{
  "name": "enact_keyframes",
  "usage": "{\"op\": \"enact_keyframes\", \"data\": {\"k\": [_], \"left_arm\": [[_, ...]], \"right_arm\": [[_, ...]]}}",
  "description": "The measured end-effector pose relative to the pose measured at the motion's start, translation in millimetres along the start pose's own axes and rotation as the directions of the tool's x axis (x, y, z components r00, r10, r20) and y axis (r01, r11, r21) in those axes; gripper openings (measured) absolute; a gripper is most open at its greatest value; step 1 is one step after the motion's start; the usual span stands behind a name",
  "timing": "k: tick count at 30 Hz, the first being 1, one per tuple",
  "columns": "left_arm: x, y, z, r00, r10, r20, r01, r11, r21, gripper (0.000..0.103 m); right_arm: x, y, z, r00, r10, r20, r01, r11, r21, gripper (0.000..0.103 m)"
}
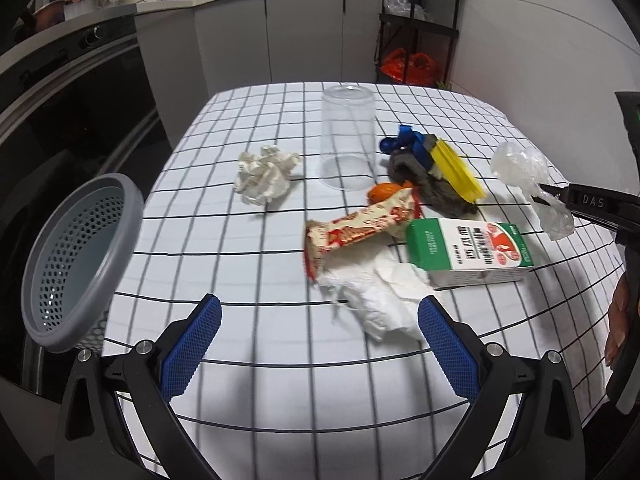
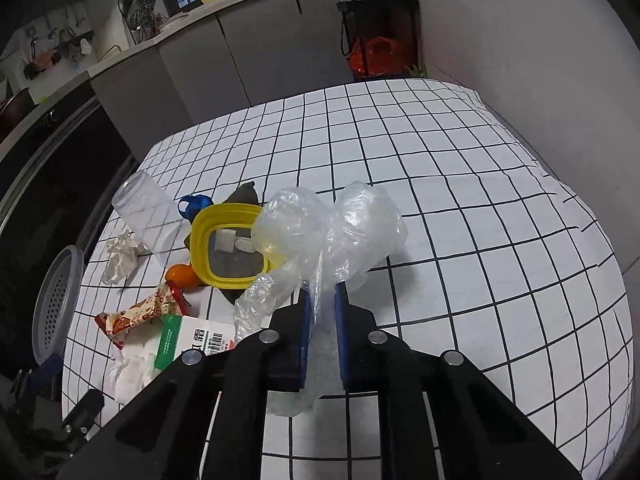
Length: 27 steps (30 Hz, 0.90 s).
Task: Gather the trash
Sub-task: 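Carry the plastic bag and tissue with both tools over the grey basket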
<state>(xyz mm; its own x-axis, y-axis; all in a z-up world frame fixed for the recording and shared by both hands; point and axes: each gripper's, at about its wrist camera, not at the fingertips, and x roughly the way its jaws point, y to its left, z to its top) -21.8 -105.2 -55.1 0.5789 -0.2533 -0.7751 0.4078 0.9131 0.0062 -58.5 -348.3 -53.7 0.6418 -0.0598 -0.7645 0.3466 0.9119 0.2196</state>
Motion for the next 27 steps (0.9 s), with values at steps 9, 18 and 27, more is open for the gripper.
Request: {"op": "enact_keyframes", "data": {"k": [9, 18, 27], "left_arm": [[35, -14, 5, 0.997, 0.023, -0.072, -0.024, 1.0, -0.004, 0.096], [46, -22, -2, 0.994, -0.03, -0.103, 0.033, 0.999, 0.025, 0.017], [14, -12, -1, 0.999, -0.038, -0.018, 0.039, 0.998, 0.044, 0.008]], "right_arm": [[-18, 2, 1, 0.998, 0.046, 0.032, -0.046, 0.999, -0.003, 0.012], [-18, 5, 0, 0.998, 0.056, 0.031, -0.056, 0.998, -0.009, 0.012], [-25, 15, -2, 0.996, 0.068, 0.057, -0.066, 0.997, -0.044, 0.012]]}}
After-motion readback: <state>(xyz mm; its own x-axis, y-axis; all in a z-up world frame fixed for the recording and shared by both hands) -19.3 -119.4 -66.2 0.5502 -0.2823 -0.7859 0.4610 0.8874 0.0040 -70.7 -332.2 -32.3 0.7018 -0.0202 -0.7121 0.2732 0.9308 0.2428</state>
